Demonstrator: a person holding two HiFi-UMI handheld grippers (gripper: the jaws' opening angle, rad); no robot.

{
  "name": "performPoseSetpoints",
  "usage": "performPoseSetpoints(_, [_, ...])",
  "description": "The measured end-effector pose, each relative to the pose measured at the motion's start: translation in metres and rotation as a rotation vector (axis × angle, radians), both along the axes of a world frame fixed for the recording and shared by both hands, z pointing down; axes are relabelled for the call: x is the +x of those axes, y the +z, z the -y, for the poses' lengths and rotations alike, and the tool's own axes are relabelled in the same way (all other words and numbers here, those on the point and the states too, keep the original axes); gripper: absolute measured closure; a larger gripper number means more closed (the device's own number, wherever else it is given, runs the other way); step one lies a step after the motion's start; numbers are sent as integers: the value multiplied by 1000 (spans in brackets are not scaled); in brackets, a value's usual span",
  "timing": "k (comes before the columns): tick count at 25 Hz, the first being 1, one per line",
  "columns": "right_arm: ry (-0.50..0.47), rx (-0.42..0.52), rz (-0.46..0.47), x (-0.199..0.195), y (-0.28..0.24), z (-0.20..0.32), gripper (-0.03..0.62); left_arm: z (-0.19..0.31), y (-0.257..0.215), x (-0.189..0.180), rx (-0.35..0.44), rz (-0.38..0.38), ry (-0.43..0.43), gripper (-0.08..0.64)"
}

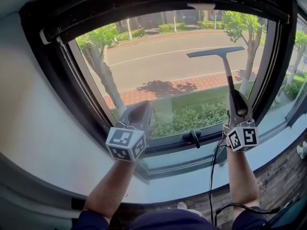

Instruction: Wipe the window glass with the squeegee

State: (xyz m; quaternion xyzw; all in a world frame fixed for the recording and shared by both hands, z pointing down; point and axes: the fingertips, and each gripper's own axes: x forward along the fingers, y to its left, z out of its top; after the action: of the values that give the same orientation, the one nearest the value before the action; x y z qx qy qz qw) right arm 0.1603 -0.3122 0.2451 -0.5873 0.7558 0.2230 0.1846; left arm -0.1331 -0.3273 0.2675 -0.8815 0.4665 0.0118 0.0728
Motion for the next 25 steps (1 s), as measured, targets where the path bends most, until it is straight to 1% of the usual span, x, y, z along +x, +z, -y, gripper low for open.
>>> performPoseSetpoints(12, [4,-58,19,3,40,-4,491,1,4,2,-13,-1,0,555])
performPoseSetpoints(25, [4,-112,37,4,81,-8,491,-1,13,15,-28,24,35,555])
